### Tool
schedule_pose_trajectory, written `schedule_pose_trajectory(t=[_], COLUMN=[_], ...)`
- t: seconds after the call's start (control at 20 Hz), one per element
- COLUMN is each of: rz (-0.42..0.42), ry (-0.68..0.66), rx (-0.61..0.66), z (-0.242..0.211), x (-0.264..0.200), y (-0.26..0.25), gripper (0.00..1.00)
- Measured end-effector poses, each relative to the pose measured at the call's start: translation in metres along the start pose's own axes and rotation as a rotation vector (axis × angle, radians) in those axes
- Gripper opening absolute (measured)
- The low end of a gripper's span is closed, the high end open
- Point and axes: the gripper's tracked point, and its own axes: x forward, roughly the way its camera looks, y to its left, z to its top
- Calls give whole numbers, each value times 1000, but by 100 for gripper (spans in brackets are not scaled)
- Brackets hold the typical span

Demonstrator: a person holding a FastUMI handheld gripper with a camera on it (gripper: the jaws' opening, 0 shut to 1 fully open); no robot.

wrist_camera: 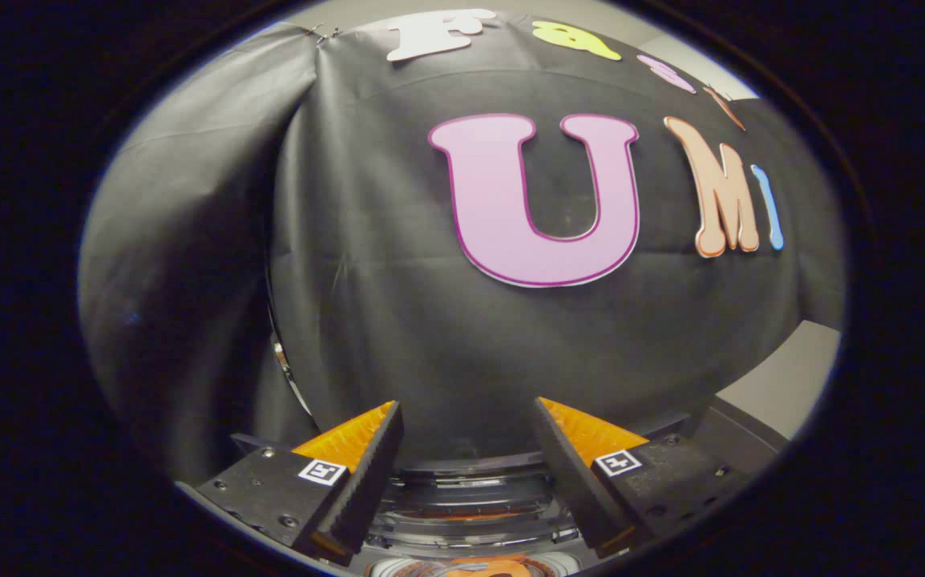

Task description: Put the clothes into the washing machine and then close the washing machine lid.

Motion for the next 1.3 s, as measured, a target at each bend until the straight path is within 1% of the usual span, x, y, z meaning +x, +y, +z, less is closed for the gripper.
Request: schedule_pose_trajectory(t=[0.1, 0.15, 0.2, 0.35, 0.6, 0.85, 1.3], rz=[1, 4, 13, 17, 6, 24, 29], ry=[36, -12, -7, -1, -1, -30, -57], rx=[-40, -41, -31, -30, -36, -32, -41], z=[-14, -7, -9, -11, -11, -11, -17], x=[10, 13, 15, 12, 0, -19, -49], y=[2, 3, 4, 2, 1, 0, -2], gripper=[97, 98, 99, 98, 98, 98, 98])
